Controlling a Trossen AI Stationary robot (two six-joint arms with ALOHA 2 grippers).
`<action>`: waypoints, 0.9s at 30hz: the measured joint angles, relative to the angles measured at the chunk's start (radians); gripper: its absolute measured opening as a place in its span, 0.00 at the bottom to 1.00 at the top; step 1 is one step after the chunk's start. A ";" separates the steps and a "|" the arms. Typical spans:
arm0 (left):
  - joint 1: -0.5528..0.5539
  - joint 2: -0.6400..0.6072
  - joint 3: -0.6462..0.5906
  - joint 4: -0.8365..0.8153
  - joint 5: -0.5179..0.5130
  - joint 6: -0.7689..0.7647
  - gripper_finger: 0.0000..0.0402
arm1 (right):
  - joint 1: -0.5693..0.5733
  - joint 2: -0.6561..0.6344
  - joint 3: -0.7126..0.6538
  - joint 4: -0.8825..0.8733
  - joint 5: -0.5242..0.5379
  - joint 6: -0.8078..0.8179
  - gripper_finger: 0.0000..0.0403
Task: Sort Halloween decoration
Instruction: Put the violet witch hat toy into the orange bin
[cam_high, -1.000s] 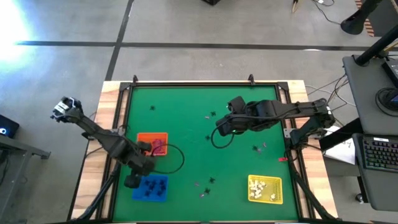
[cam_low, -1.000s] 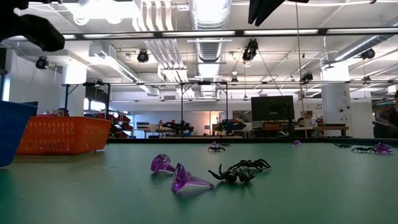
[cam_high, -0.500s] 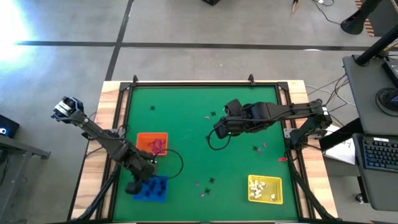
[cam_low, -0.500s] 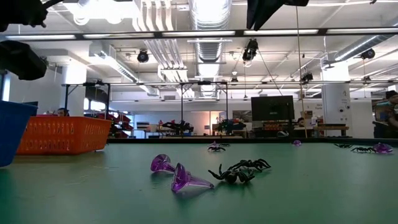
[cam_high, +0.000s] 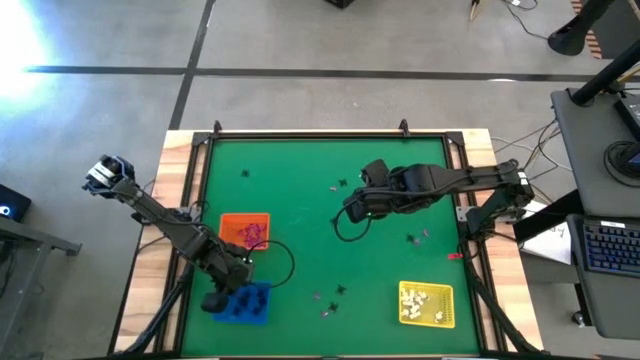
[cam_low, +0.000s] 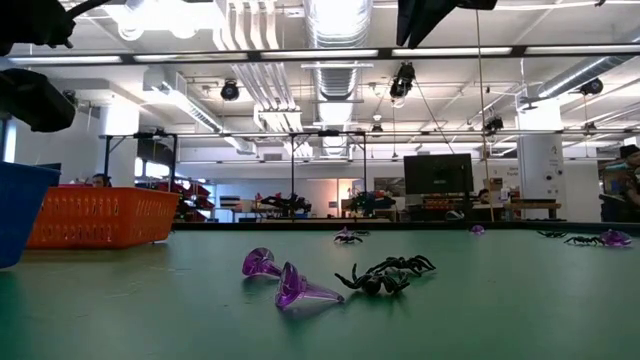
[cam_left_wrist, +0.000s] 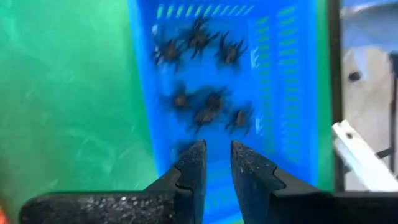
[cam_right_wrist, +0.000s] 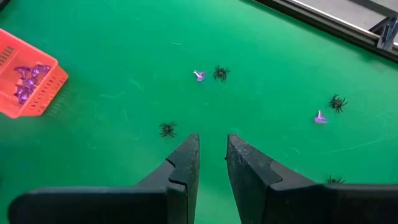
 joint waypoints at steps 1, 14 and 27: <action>0.000 0.000 0.005 -0.024 -0.006 0.006 0.14 | 0.000 0.000 0.000 0.000 0.000 0.000 0.17; 0.003 -0.006 0.221 -0.491 -0.427 0.020 0.16 | -0.003 0.010 0.000 0.000 0.004 -0.085 0.17; 0.104 -0.119 0.235 -0.564 -0.566 -0.059 0.16 | -0.222 0.011 -0.072 -0.012 -0.132 -0.185 0.17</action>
